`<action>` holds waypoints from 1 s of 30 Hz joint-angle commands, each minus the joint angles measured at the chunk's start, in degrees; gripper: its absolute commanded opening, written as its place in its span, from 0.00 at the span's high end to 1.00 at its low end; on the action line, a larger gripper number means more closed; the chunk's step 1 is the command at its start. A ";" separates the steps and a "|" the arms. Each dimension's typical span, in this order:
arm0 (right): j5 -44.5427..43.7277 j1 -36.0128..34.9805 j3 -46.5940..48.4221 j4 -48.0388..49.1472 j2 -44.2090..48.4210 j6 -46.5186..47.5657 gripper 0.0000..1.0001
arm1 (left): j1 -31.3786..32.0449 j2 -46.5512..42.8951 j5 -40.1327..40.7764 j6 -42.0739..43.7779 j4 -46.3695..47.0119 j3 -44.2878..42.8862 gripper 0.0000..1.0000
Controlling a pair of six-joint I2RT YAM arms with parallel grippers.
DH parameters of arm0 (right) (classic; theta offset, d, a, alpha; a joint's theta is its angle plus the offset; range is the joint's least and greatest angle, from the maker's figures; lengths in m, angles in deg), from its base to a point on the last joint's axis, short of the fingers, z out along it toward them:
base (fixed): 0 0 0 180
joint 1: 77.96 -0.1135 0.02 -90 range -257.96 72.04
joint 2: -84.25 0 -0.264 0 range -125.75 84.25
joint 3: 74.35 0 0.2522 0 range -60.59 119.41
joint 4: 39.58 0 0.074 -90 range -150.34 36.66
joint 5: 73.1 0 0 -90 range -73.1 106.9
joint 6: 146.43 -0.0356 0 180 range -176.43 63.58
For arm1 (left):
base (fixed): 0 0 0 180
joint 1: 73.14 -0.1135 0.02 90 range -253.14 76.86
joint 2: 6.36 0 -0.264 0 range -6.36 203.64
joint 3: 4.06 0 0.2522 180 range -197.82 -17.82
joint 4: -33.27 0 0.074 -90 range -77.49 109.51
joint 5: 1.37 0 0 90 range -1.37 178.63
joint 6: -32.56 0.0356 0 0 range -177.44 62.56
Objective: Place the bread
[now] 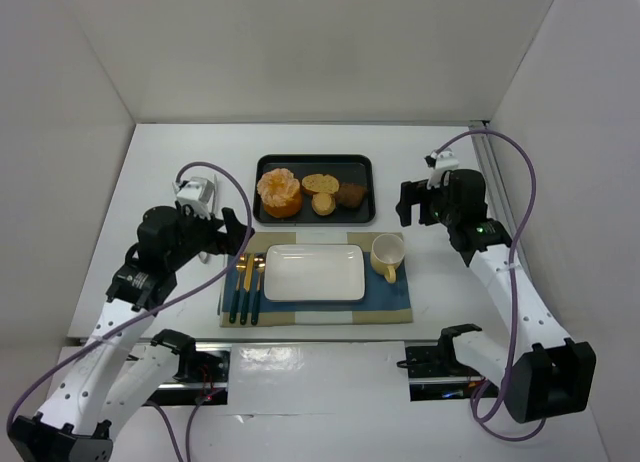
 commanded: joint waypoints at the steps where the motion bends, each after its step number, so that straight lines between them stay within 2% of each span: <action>1: -0.02 0.28 0.23 6.01 3.75 -0.96 0.00 | 0.88 -0.61 8.41 1.63 -0.09 -1.11 0.00; 5: 7.81 0.28 -1.18 4.79 4.47 6.93 0.00 | 2.29 2.55 14.30 1.63 -1.94 -2.08 0.00; 6: 7.21 0.28 -1.18 5.40 3.68 6.95 0.05 | 2.29 4.03 15.10 1.63 -1.95 -2.60 0.00; 7: 7.20 0.28 -1.18 5.40 2.98 8.34 0.14 | 2.29 5.09 17.02 1.02 -2.56 -2.61 0.00; 8: 7.20 0.28 -0.49 5.40 2.36 8.35 0.32 | 2.29 5.10 17.91 1.01 -2.56 -2.61 0.00; 9: 7.20 0.28 -0.48 4.88 1.23 8.35 0.82 | 2.29 5.71 18.70 1.01 -2.56 -2.61 0.00; 10: 6.68 0.28 0.48 4.88 1.21 7.83 1.00 | 2.29 5.72 19.32 1.01 -2.56 -2.61 0.00; 11: 7.46 0.28 0.49 4.88 1.21 7.82 1.00 | 2.29 6.42 20.55 0.40 -2.56 -2.61 0.00; 12: 9.20 0.28 1.10 4.88 1.21 7.82 1.00 | 2.29 6.94 21.17 0.40 -2.56 -2.61 0.00; 13: 10.09 -0.24 1.62 3.57 1.21 7.82 0.76 | 1.59 7.82 21.69 0.40 -2.56 -2.61 0.00; 14: 10.80 -0.25 1.63 2.95 1.21 8.52 0.04 | 1.59 8.44 22.74 0.40 -3.08 -2.61 0.00; 15: 12.02 -1.03 1.63 2.94 1.82 9.22 0.08 | 0.98 9.05 23.28 0.40 -3.09 -2.61 0.00; 16: 12.73 -1.65 1.63 2.42 3.22 10.19 0.39 | 0.45 10.71 23.80 0.40 -3.09 -2.61 0.00; 17: 12.04 -1.66 1.11 2.42 4.19 10.20 0.87 | 0.44 11.69 24.51 0.40 -3.70 -3.13 0.00; 18: 10.82 -2.44 0.23 2.42 5.33 9.50 1.00 | -0.51 12.91 25.38 0.40 -3.70 -3.13 0.00; 19: 10.80 -2.45 0.22 2.42 7.26 9.49 0.86 | -1.92 14.41 25.91 0.40 -3.70 -3.66 0.00; 21: 11.33 -2.45 -0.57 2.42 7.98 9.49 0.01 | -3.85 19.33 25.92 -0.13 -4.23 -4.89 0.00; 23: 11.86 -2.97 -0.57 -0.38 7.98 10.11 0.01 | -5.01 22.75 27.14 -0.13 -4.75 -7.16 0.00; 27: 11.86 -2.97 -0.66 -0.40 7.98 10.11 0.01 | -6.06 31.62 32.32 -0.13 -4.76 -9.19 0.00; 30: 11.86 -2.97 -0.66 -0.40 8.51 10.11 0.01 | -6.85 34.80 33.74 -0.13 -4.94 -9.99 0.00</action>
